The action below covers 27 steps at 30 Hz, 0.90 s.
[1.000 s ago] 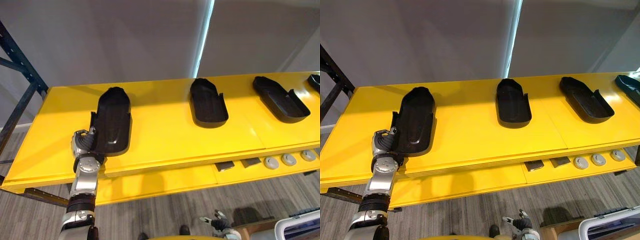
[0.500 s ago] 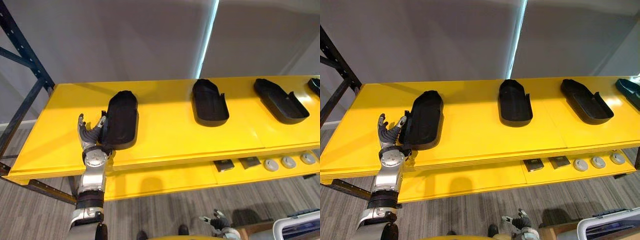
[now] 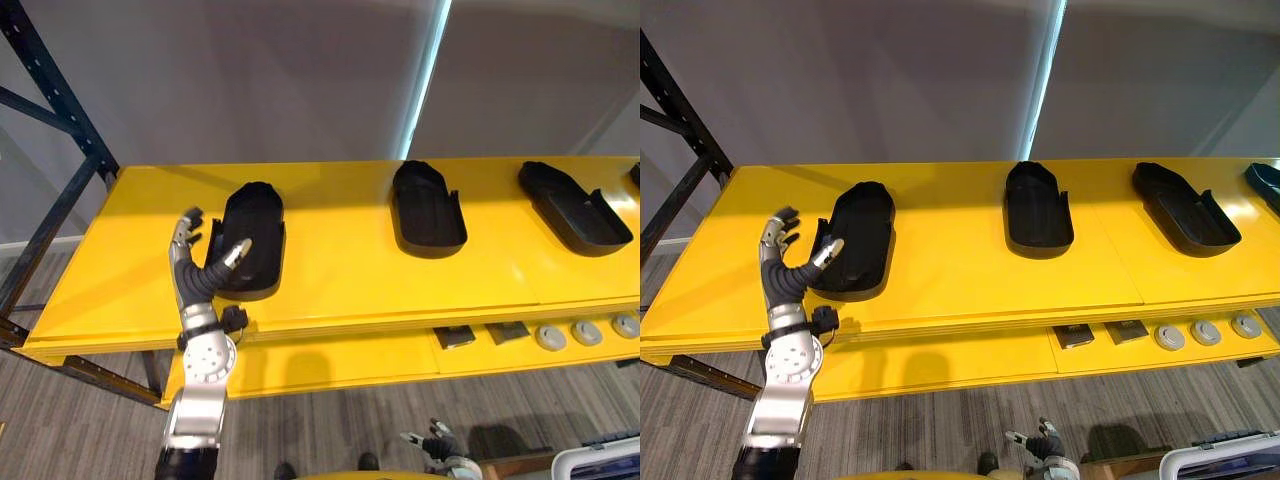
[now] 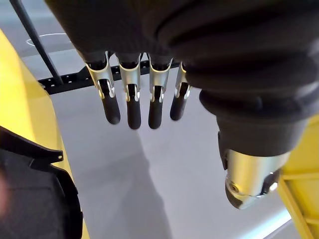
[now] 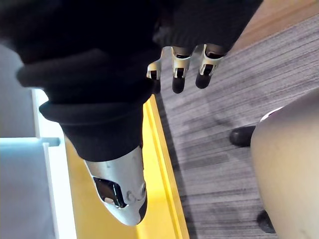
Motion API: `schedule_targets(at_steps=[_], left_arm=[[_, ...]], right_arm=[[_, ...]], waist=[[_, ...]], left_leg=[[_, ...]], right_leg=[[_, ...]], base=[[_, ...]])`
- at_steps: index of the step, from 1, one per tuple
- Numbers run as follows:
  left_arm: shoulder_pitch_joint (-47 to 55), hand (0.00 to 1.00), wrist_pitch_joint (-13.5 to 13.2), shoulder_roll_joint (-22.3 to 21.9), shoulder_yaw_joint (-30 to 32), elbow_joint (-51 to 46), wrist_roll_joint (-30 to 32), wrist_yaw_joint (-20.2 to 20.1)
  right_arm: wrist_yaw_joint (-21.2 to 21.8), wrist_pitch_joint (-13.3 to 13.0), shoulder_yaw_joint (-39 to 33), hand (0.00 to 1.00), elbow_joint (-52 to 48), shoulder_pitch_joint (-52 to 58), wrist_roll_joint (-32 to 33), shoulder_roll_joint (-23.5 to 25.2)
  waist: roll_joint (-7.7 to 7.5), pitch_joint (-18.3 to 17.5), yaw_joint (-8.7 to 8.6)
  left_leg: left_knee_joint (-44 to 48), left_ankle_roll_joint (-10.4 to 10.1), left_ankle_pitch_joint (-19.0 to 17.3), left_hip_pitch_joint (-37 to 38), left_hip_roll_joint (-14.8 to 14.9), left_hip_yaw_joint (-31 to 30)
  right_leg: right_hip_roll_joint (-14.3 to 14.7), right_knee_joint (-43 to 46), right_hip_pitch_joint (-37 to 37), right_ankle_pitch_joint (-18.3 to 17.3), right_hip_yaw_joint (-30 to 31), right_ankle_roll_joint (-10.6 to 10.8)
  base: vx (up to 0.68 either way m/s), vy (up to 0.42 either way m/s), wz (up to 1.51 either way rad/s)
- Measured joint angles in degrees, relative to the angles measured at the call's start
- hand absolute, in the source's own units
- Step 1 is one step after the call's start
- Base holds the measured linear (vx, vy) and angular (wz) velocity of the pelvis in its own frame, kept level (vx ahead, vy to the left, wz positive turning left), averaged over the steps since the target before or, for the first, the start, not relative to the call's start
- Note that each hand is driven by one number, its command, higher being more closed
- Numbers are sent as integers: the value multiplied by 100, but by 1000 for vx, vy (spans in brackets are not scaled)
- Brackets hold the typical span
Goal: Walk over and take plastic housings, then place them on the shelf
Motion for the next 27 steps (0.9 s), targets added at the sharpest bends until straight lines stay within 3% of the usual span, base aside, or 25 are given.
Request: schedule_targets(at_steps=[2,7,27], left_arm=[[292,100,-78,-87,-38,-31,265,-104],[718,100,-99,-92,-160,159,536,-230],[-66,100,242,-98,-349,2058,838,-362]], right_arm=[[-3,-13,0,0,-1,40,1,-9],[-6,-14,65,0,-30,58,-4,11],[-20,40,261,0,-51,19,-28,17]], waist=[[8,2,89],[-7,-16,123],[-53,-88,73]], left_leg=[[0,9,-31,6,4,33],[-1,-15,-10,102,-9,32],[-1,6,-12,104,15,173]], right_leg=[[0,28,-1,-58,30,46],[-15,91,53,-103,-18,71],[26,-130,76,-35,43,13]], base=[[-76,-19,-3],[-14,-7,3],[-5,-21,-3]])
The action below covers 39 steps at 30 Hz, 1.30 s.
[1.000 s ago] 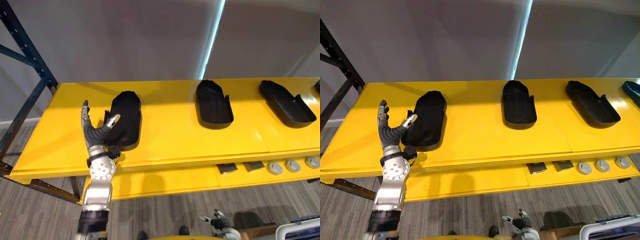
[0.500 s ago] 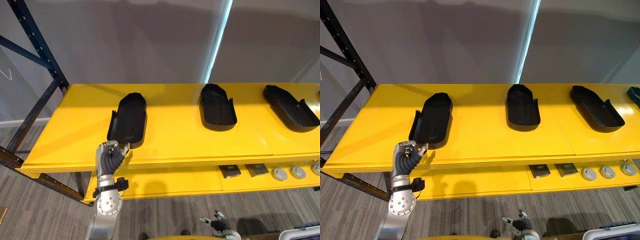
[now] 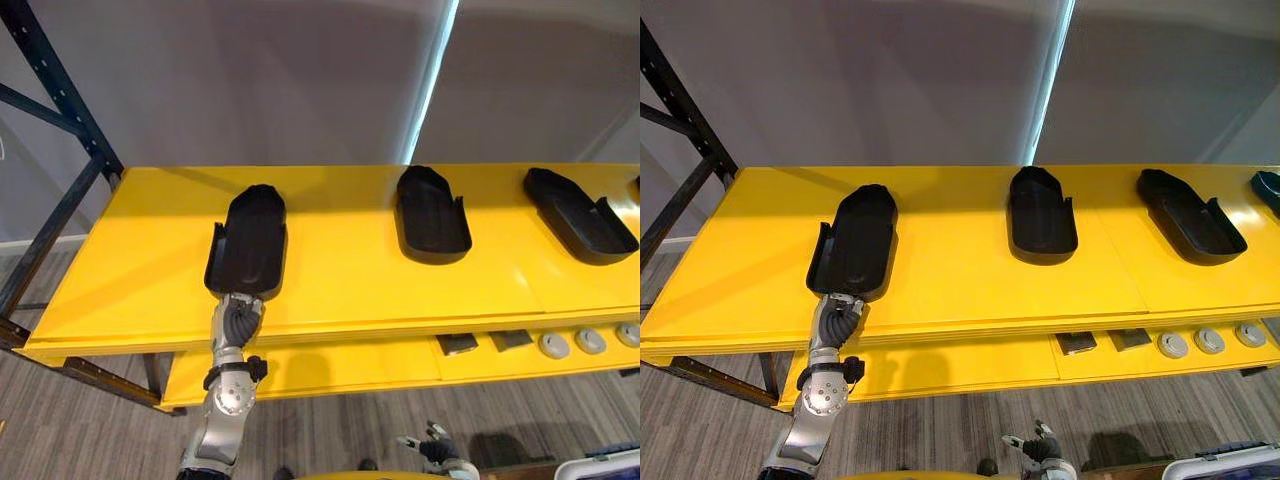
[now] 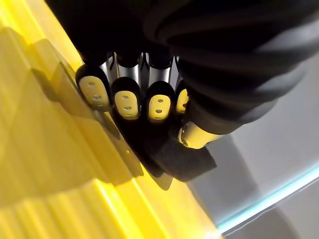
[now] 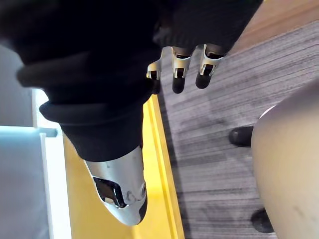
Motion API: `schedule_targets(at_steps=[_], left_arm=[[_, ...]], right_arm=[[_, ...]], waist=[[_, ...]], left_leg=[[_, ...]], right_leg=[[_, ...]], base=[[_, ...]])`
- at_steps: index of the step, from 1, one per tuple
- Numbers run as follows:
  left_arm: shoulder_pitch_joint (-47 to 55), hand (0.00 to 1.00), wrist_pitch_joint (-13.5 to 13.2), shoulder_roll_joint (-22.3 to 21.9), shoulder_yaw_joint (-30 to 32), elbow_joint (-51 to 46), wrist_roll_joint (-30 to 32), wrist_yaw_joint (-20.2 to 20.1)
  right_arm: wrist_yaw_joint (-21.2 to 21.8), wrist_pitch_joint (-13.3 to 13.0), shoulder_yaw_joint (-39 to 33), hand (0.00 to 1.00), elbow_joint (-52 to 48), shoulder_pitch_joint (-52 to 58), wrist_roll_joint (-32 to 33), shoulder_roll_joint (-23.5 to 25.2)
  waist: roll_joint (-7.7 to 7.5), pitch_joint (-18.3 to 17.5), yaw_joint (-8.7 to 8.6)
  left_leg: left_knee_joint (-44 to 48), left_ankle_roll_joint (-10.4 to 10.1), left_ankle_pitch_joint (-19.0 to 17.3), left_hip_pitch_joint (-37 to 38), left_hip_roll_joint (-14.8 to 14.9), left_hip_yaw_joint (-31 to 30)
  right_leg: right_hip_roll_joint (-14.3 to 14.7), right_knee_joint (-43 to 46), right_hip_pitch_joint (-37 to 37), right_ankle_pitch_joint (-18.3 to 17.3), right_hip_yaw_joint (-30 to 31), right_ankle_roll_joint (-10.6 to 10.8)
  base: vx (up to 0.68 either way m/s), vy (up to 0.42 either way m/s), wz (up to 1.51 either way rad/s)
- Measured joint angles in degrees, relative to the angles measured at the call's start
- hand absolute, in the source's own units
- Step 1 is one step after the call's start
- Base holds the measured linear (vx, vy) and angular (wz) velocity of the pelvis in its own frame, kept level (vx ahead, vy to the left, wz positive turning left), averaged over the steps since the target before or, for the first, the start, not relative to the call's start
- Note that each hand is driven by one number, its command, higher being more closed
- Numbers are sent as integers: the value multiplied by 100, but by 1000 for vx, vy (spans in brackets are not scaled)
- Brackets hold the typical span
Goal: Walk over and take plastic housings, then place them on the shelf
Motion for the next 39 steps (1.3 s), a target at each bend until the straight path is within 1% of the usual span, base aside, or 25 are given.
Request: schedule_targets(at_steps=[5,10,14,18,21,22,29,31,33,34,36,37,38,39], left_arm=[[-248,100,26,0,-9,291,42,9],[-526,100,35,2,-5,447,59,9],[-751,100,85,16,9,589,63,10],[-1024,100,135,30,16,741,63,3],[-1129,100,152,89,17,793,63,5],[-1170,100,157,147,20,844,62,2],[-1255,100,172,164,16,913,20,-42],[-1161,100,167,164,11,692,-85,-110],[-863,100,60,161,7,-42,-359,-110],[-805,100,23,162,10,-211,-396,-110],[-533,100,-141,144,46,-1203,-882,-116],[-465,100,-230,138,73,-1483,-1001,-115],[-345,100,-473,137,204,-2081,-1283,-103],[-323,100,-570,132,282,-2259,-1357,-78]], right_arm=[[1,8,-1,0,5,-2,-15,-20],[4,10,-8,0,4,-30,-80,-20],[5,21,-16,0,4,-66,-148,-22],[10,27,-25,0,3,-87,-154,-24],[9,44,-41,0,7,-121,-158,-24],[9,44,-41,0,5,-134,-163,-23],[8,36,-44,0,6,-135,-162,-23],[6,35,-43,0,11,-135,-162,-20],[3,30,-44,0,27,-137,-160,-17],[3,30,-45,0,32,-138,-160,-18],[3,15,-49,0,86,-135,-150,-29],[3,11,-52,0,106,-135,-148,-34],[2,10,-62,0,121,-135,-147,-44],[3,9,-82,0,133,-133,-144,-51]], waist=[[43,-24,-15],[40,-27,-65],[41,-27,-152],[43,-25,-182],[45,-25,-253],[46,-25,-302],[47,-25,-309],[48,-24,-309],[54,-20,-307],[59,-17,-305],[75,-1,-297],[75,-1,-274],[83,4,-208],[90,9,-176]], left_leg=[[0,-11,-9,-9,4,43],[1,-10,-11,-112,-28,46],[2,-16,-43,-115,-41,51],[8,-17,-46,-160,-43,58],[33,-16,-45,-207,-43,59],[33,-16,-45,-200,-44,57],[33,-12,-40,-193,-48,53],[34,-11,-38,-192,-50,48],[34,-8,-36,-183,-53,21],[34,-8,-36,-173,-54,7],[36,-7,-35,-128,-28,-67],[34,-7,-35,-129,-27,-78],[28,-6,-36,-135,-27,-111],[23,-6,-36,-132,-26,-122]], right_leg=[[4,-11,-61,1,56,-1],[0,-21,-159,13,68,9],[5,-35,-162,15,67,12],[26,-35,-181,15,60,12],[37,-34,-226,17,58,10],[37,-34,-220,17,54,10],[25,-34,-216,45,54,0],[3,-34,-215,50,54,0],[-1,-34,-190,51,32,1],[-2,-34,-173,50,16,1],[-16,-32,-91,47,-5,3],[-17,-32,-88,47,-7,3],[-22,-29,-81,45,-32,6],[-23,-18,-80,41,-36,8]], base=[[-47,-31,-6],[-14,-9,-1],[1,-6,-1],[-1,-35,-2],[-16,-37,0],[-34,-39,0],[-51,-30,0],[-42,-13,0],[-49,-26,5],[-45,-37,15],[-40,-31,15],[-52,-33,10],[-50,-29,6],[-69,-35,13]])
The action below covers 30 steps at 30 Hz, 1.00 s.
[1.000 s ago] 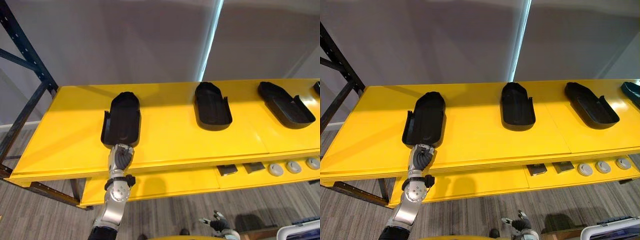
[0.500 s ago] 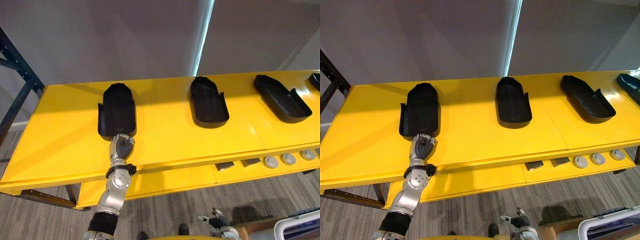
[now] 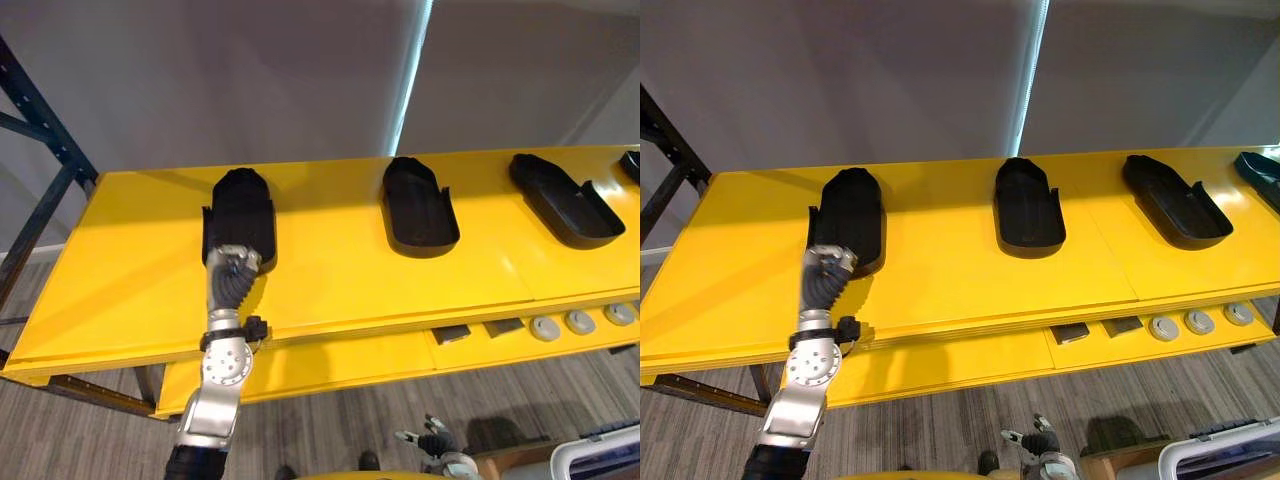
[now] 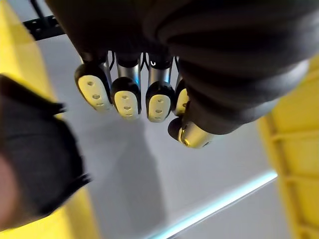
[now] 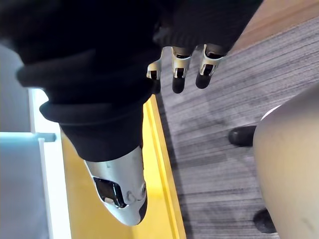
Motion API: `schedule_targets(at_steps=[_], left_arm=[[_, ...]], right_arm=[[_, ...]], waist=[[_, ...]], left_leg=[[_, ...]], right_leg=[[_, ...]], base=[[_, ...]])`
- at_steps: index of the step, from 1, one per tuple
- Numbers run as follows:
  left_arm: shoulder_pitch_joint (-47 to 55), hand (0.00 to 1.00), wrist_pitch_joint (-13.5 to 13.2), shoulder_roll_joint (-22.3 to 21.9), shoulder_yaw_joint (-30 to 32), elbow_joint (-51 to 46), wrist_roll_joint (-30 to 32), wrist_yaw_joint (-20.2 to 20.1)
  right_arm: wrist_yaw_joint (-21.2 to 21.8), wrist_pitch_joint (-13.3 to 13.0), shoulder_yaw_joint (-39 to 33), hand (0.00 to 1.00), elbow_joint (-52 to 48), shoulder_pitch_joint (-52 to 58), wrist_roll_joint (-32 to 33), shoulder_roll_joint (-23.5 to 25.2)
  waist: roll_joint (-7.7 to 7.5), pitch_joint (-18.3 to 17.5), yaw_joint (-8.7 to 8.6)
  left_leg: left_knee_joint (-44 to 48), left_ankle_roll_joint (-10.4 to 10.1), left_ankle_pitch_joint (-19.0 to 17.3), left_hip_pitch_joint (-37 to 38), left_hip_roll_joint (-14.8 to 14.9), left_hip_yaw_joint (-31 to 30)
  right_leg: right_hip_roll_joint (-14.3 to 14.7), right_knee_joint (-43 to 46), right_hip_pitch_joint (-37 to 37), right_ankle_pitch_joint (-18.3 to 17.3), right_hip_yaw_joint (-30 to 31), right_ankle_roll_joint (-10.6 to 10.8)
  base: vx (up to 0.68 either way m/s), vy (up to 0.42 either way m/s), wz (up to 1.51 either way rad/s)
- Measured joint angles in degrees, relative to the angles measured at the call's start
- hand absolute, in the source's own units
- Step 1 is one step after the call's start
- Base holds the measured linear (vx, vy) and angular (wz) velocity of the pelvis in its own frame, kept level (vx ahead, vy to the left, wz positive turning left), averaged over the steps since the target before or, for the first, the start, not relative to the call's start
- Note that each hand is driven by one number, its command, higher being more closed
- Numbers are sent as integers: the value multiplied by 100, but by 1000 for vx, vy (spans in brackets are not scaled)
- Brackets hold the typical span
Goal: Walk over and take plastic housings, then place them on the shelf
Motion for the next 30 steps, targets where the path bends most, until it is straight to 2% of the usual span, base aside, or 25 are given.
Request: schedule_targets(at_steps=[3,7,9,10,12,14,15,16,18,21,25,30], left_arm=[[76,100,-423,-129,984,-521,-462,336],[511,100,-483,-457,2094,-474,-977,875],[896,100,-441,-585,2679,25,-1365,1117],[936,0,-420,-636,2818,221,-1486,1148],[1181,0,-256,-799,3223,1208,-1925,1232],[1331,0,-61,-873,3341,1857,-2054,1203],[1415,0,179,-910,3329,2611,-2156,1058],[1424,0,245,-923,3326,2849,-2175,965],[1424,0,497,-935,3218,4072,-2183,451],[1375,0,612,-973,2796,5218,-2164,-40],[1292,0,673,-1082,2456,5906,-1898,-342],[1237,0,657,-1019,2095,6241,-1647,-561]], right_arm=[[2,-5,-39,0,65,-3,40,-47],[-22,13,-42,0,82,17,52,-74],[-114,22,-41,0,66,58,56,-67],[-127,24,-40,0,61,75,57,-67],[-134,78,-22,0,15,103,58,-31],[-138,140,-21,0,-99,143,58,10],[-152,158,-23,0,-218,241,57,52],[-153,169,-23,0,-246,251,57,54],[-154,205,-23,0,-383,297,60,174],[-155,209,-10,0,-387,302,61,215],[-161,206,-70,0,-383,322,62,194],[-271,195,-264,0,-343,341,106,112]], waist=[[50,28,91],[30,22,240],[11,10,332],[5,8,365],[-29,-19,392],[-58,-35,416],[-90,-59,490],[-102,-67,500],[-140,-97,493],[-187,-128,497],[-152,-137,493],[50,-115,486]], left_leg=[[-21,0,-5,-4,-3,-177],[-21,-4,-7,-2,4,-325],[-20,-3,-16,4,4,-386],[-20,-5,-25,13,4,-385],[-17,5,-57,74,0,-341],[-17,31,-53,124,-4,-297],[11,32,-51,183,-11,-259],[12,32,-53,195,-14,-251],[13,31,-55,212,-18,-236],[-18,32,-57,287,-21,-227],[-22,28,-60,303,-18,-210],[-23,3,-76,289,-15,-207]], right_leg=[[-18,150,49,-116,-124,13],[-31,311,58,-248,-284,3],[-43,334,96,-285,-379,8],[-46,334,112,-292,-390,11],[-63,347,180,-343,-419,28],[-68,350,210,-354,-400,33],[-77,350,259,-368,-382,44],[-79,351,268,-372,-380,46],[-85,356,278,-381,-377,47],[-101,495,277,-469,-373,55],[-100,556,252,-511,-365,48],[-88,537,235,-512,-355,45]], base=[[-90,-34,27],[-25,-20,22],[16,-19,20],[13,-6,14],[17,0,8],[31,0,-7],[37,-1,-10],[31,-6,-4],[0,0,0],[-33,-17,-1],[-60,-17,-2],[-16,-9,-1]])
